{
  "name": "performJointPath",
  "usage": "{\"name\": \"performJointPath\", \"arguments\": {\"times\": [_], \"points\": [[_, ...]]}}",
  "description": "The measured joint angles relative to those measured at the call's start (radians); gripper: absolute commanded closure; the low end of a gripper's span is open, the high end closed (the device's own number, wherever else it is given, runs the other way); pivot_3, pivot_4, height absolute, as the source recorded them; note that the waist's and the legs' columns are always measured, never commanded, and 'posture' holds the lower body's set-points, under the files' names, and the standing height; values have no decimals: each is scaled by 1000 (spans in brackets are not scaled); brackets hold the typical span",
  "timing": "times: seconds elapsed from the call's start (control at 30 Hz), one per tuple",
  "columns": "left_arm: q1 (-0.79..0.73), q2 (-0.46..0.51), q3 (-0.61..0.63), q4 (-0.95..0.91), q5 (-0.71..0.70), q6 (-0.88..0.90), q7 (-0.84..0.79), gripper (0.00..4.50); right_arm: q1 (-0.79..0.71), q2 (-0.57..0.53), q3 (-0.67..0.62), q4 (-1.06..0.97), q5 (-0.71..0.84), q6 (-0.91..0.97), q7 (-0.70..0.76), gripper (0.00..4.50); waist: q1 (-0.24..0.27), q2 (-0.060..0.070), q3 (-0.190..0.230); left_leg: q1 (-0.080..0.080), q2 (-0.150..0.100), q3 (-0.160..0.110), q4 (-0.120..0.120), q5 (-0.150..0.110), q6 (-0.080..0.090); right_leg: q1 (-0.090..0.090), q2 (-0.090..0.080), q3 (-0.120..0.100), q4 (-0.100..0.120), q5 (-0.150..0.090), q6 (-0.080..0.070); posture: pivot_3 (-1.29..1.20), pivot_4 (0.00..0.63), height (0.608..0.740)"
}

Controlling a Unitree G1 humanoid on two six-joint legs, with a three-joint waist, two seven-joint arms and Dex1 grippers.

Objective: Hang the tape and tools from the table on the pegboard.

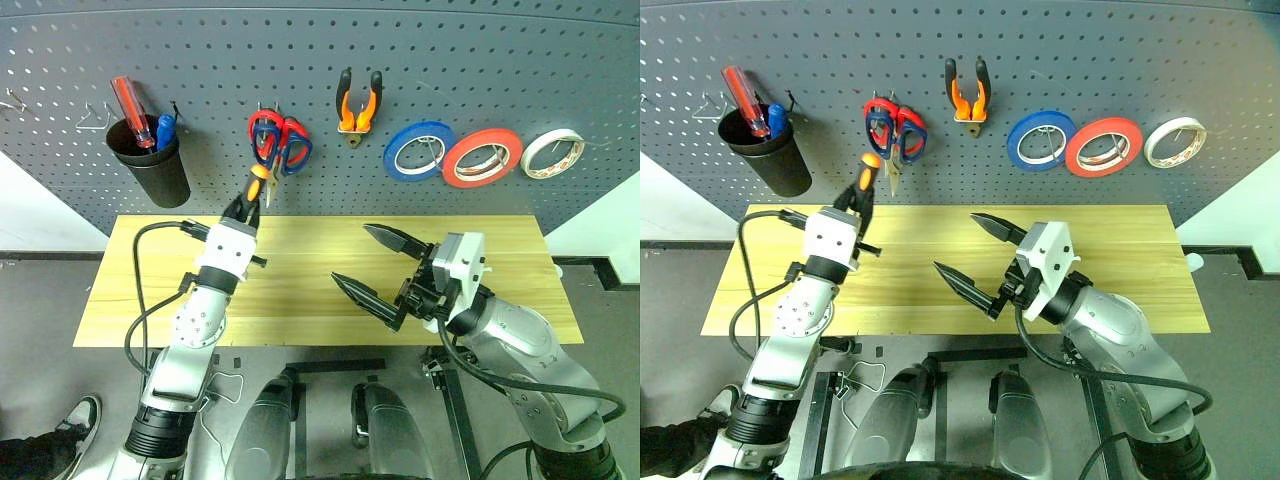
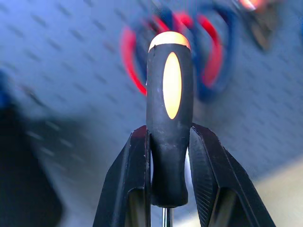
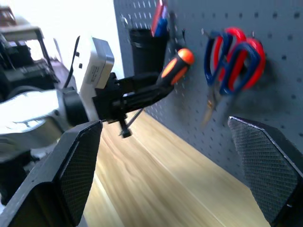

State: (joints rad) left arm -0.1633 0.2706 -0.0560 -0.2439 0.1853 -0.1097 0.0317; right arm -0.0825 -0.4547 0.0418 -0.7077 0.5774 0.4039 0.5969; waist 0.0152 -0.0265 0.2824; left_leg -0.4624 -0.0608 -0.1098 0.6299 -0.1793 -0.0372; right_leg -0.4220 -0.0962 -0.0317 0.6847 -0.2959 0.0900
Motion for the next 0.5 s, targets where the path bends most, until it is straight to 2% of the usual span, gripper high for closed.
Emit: {"name": "performJointPath", "arguments": {"times": [0.3,0.5], "points": [[-119,-8,66,76,12,-123,36,3738,-2,0,-8,-4,17,-10,8,0,0,-1,-15,2,0,0,2,0,0,3,2,0,1,1,1,54,195,703],[-228,-7,110,75,-3,-127,35,3738,-9,0,-9,-4,32,-11,22,0,0,-1,-15,3,0,0,2,1,0,3,3,0,2,1,0,66,208,703]]}}
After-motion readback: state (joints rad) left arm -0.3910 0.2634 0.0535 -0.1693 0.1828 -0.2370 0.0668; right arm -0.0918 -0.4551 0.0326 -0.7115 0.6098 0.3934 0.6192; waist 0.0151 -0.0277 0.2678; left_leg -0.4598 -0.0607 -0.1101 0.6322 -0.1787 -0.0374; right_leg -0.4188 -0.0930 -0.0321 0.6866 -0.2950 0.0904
